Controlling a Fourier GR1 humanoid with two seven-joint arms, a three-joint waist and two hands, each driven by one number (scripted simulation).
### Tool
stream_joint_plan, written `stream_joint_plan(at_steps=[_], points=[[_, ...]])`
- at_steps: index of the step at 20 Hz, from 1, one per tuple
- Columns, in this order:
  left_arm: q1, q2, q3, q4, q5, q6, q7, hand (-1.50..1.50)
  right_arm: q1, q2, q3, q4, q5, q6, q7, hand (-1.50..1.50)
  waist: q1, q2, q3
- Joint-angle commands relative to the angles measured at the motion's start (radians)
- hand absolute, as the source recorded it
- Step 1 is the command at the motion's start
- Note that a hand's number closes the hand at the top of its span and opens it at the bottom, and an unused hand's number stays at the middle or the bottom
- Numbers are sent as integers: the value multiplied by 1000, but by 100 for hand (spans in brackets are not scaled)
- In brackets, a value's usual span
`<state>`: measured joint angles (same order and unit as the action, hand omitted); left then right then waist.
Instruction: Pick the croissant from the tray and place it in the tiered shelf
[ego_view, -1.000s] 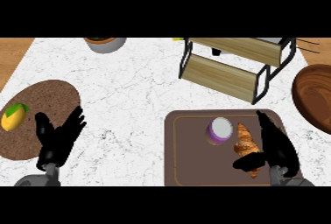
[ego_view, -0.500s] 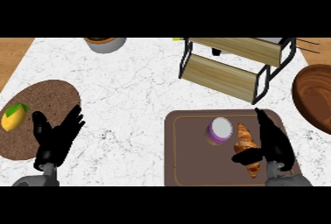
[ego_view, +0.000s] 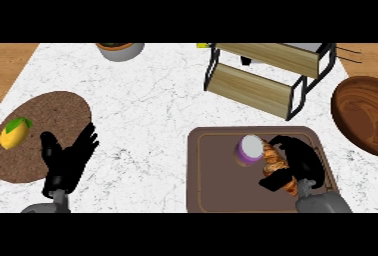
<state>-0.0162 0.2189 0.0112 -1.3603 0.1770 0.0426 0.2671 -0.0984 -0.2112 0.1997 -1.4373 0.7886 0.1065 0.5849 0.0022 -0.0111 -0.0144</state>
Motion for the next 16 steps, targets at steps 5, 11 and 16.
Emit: stream_joint_plan(at_steps=[5, 11, 16], points=[[-41, 17, 24, -17, 18, -26, 69, 0, 33, 99, 61, 60, 32, -107, -113, 150, 1, 11, 15], [-20, 15, 21, -2, 14, -53, 32, 0, -216, 206, 201, 94, 7, -139, 164, 150, 31, 15, 15], [-80, -36, -11, 57, -33, -8, 13, 0, -485, 210, 334, 195, -101, -330, 355, 150, 43, 18, 15]])
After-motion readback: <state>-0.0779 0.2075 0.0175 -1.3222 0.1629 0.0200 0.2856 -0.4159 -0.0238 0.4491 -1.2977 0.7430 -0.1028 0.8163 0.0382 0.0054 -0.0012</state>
